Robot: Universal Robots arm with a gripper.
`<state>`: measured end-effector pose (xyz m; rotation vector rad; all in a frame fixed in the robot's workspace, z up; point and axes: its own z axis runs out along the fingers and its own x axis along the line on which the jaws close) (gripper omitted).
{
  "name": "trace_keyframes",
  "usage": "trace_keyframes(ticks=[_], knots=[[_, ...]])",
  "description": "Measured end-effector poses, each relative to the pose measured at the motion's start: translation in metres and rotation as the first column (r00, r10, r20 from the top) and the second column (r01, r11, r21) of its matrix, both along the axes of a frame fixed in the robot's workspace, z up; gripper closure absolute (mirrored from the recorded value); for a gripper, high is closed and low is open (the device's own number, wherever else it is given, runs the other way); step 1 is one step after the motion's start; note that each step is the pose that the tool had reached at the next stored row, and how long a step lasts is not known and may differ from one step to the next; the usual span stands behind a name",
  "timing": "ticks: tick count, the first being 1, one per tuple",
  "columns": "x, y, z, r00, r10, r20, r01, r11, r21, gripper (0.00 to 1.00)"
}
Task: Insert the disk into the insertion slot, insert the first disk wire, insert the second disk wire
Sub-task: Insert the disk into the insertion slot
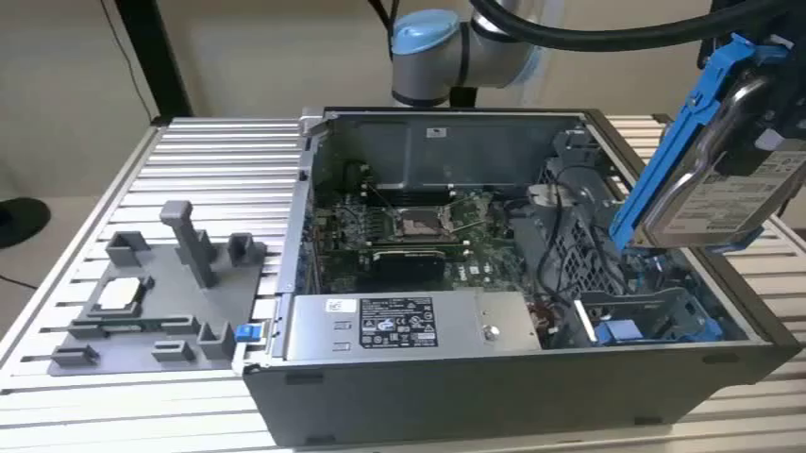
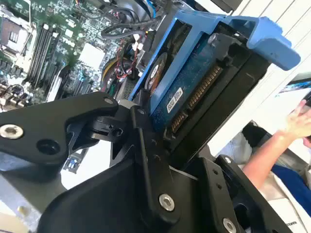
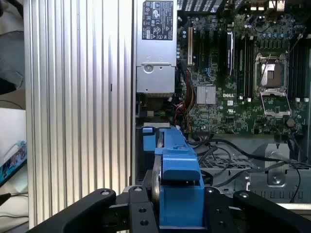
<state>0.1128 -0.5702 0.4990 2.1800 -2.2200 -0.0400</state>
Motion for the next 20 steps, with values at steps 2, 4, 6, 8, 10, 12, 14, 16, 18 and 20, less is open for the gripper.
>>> trace_keyframes(ticks=[2, 4, 6, 8, 10, 12, 14, 16, 18, 20], knots=[[0.0, 0.0, 0.0, 1.0, 0.0, 0.0, 0.0, 1.0, 0.0, 1.0], [0.0, 0.0, 0.0, 1.0, 0.0, 0.0, 0.0, 1.0, 0.0, 1.0], [0.0, 0.0, 0.0, 1.0, 0.0, 0.0, 0.0, 1.0, 0.0, 1.0], [0.0, 0.0, 0.0, 1.0, 0.0, 0.0, 0.0, 1.0, 0.0, 1.0], [0.0, 0.0, 0.0, 1.0, 0.0, 0.0, 0.0, 1.0, 0.0, 1.0], [0.0, -0.0002, 0.0002, 1.0, 0.0, 0.0, 0.0, 1.0, -0.0004, 1.0], [0.0, -0.0014, -0.0003, 1.0, 0.0, 0.0, 0.0, 1.0, 0.0, 1.0], [0.0, -0.0039, -0.0008, 1.0, 0.0, 0.0, 0.0, 1.0, -0.0001, 1.0], [0.0, -0.007, -0.0015, 1.0, 0.0, 0.0, 0.0, 1.0, 0.0002, 1.0], [0.0, -0.0105, -0.0023, 1.0, 0.0, 0.0, 0.0, 1.0, 0.0002, 1.0]])
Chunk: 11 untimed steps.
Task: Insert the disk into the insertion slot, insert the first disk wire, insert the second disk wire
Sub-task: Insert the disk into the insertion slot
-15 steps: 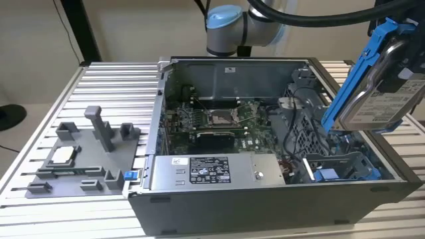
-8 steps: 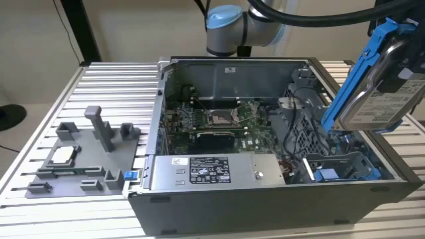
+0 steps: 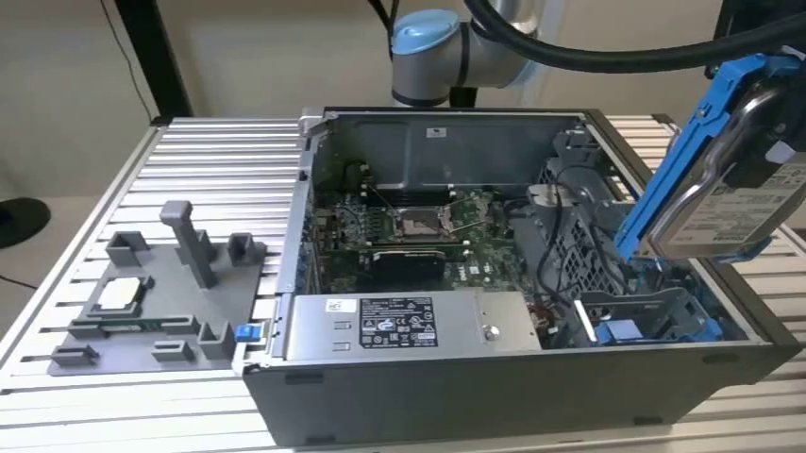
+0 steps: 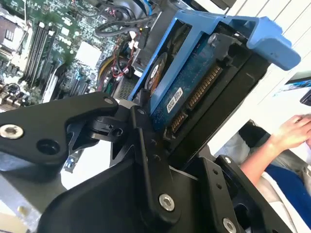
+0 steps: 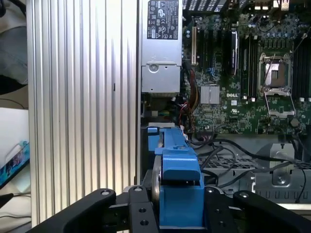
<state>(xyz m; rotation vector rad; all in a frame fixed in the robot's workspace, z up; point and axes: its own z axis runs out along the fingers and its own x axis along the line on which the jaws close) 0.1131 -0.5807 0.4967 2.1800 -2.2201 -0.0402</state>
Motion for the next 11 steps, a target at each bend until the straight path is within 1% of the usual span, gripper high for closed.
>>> trace_keyframes(ticks=[7, 11], knots=[[0.0, -0.0111, -0.0041, 1.0, 0.0, 0.0, 0.0, 1.0, 0.0002, 1.0], [0.0, -0.0121, -0.0086, 1.0, -0.001, 0.0, 0.001, 1.0, 0.0001, 1.0]])
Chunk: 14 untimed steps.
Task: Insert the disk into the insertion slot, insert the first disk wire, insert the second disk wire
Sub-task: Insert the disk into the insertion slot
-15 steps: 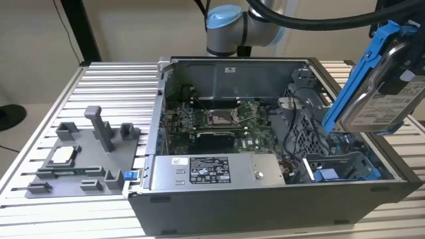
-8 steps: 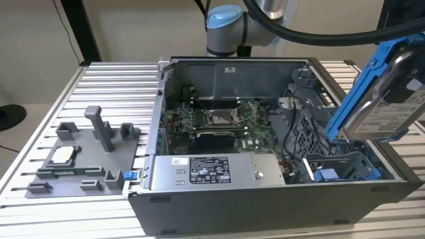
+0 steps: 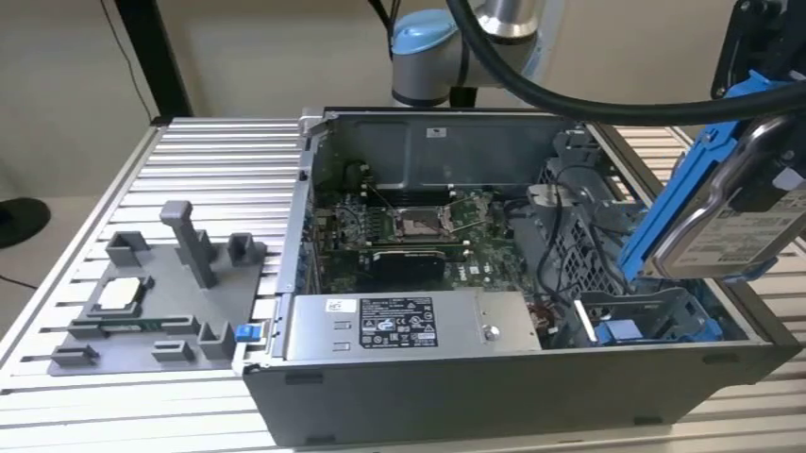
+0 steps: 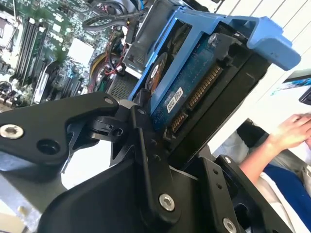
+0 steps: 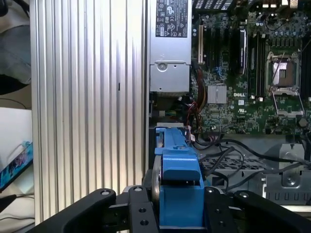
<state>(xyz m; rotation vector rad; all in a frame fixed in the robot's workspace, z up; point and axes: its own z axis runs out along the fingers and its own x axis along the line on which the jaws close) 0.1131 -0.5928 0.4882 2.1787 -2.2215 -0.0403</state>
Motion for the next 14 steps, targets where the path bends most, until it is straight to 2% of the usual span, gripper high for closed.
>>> trace_keyframes(ticks=[14], knots=[[0.0, -0.0001, -0.0249, 1.0, -0.002, 0.0, 0.002, 1.0, 0.0001, 1.0]])
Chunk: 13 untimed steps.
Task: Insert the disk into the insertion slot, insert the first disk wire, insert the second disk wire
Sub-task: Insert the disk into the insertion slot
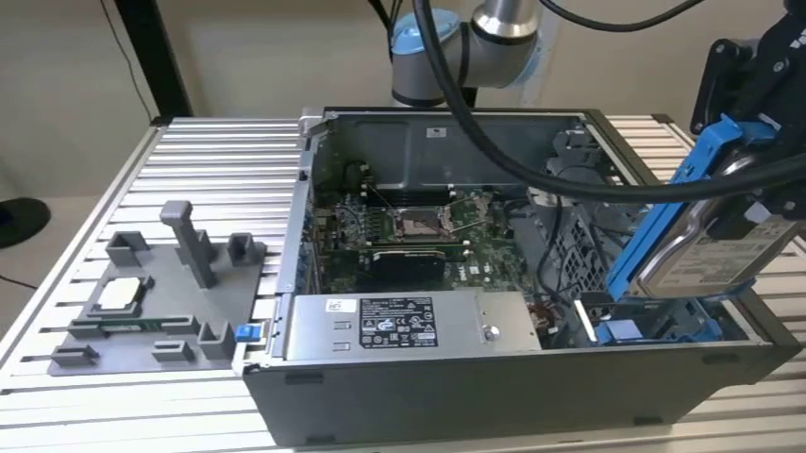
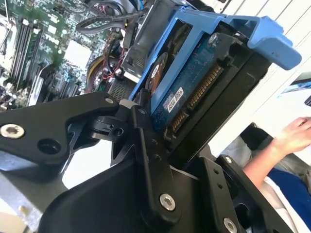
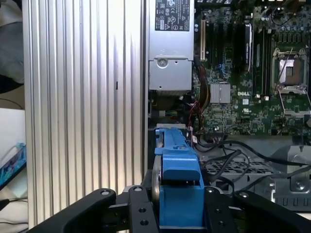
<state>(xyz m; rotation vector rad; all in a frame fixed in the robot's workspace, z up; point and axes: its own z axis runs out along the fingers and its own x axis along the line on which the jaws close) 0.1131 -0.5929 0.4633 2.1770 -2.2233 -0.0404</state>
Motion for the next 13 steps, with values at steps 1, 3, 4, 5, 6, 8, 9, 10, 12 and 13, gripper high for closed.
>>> trace_keyframes(ticks=[1, 3, 4, 5, 6, 8, 9, 10, 12, 13], knots=[[0.0, 0.0, -0.0017, 1.0, 0.0, 0.0, 0.0, 1.0, 0.0, 1.0], [0.0, 0.0, -0.0052, 1.0, 0.0, 0.0, 0.0, 1.0, 0.0, 1.0], [0.001, 0.0, -0.007, 1.0, 0.0, 0.0, 0.0, 1.0, 0.0001, 1.0], [0.001, 0.0, -0.0088, 1.0, 0.0, 0.0, 0.0, 1.0, 0.0, 1.0], [0.001, 0.0, -0.0105, 1.0, 0.0, 0.0, 0.0, 1.0, 0.0, 1.0], [0.001, 0.0001, -0.0141, 1.0, 0.0, 0.0, 0.0, 1.0, 0.0, 1.0], [0.001, 0.0004, -0.0161, 1.0, 0.0, 0.0, 0.0, 1.0, 0.0, 1.0], [0.001, 0.0008, -0.0178, 1.0, 0.0, 0.0, 0.0, 1.0, 0.0, 1.0], [0.001, 0.0023, -0.0211, 1.0, 0.0, 0.0, 0.0, 1.0, 0.0, 1.0], [0.001, 0.0031, -0.0227, 1.0, 0.0, 0.0, 0.0, 1.0, 0.0, 1.0]])
